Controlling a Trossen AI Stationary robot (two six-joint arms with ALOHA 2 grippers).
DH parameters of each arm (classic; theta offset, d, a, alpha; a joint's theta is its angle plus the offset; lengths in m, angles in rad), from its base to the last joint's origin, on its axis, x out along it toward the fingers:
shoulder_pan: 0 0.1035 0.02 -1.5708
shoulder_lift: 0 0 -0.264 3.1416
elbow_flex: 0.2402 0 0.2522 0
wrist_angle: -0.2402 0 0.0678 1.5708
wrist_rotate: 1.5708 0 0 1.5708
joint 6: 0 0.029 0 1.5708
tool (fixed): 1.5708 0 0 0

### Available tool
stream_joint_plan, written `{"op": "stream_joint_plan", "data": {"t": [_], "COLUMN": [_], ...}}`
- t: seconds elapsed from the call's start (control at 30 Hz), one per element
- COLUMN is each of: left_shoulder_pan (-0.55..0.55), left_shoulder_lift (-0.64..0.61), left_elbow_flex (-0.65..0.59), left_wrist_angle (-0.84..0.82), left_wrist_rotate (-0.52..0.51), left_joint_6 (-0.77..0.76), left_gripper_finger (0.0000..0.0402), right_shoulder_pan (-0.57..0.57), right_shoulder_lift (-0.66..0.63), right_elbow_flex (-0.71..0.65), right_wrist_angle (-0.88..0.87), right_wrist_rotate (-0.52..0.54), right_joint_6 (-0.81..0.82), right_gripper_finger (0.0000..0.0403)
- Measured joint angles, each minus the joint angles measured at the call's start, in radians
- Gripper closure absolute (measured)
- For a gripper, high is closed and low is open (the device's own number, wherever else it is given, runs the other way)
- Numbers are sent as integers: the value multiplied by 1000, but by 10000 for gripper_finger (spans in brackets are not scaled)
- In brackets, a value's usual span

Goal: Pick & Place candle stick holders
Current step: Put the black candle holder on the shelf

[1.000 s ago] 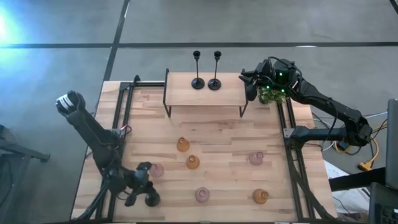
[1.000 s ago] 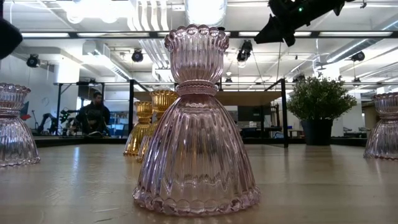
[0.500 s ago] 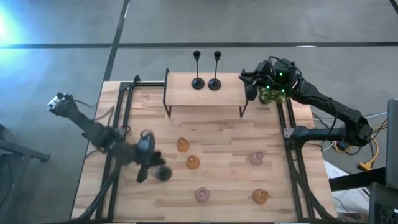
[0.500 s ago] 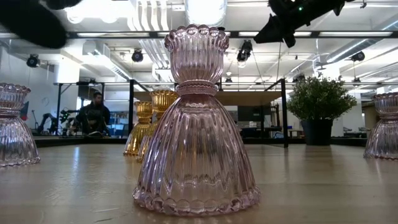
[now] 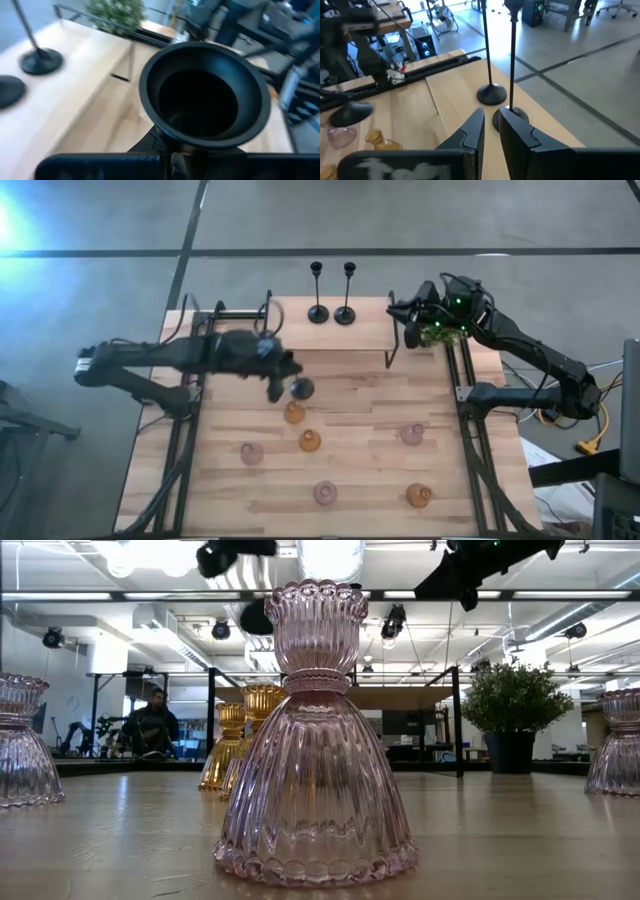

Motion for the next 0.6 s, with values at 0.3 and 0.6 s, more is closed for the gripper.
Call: {"op": "stream_joint_plan", "data": {"t": [0.3, 0.6], "left_shoulder_pan": [158, 251], "left_shoulder_lift": [215, 405], "left_elbow_flex": [151, 347], "left_wrist_angle": [37, 32], "left_wrist_rotate": [56, 48], "left_joint_6": [119, 180], "left_gripper_finger": [376, 376], "right_shoulder_pan": [0, 0], "right_shoulder_lift": [2, 2], "right_elbow_flex": [0, 0], "right_wrist_angle": [-75, -75], "right_wrist_rotate": [24, 54], "right_joint_6": [-26, -48], "right_gripper_finger": [355, 354]}}
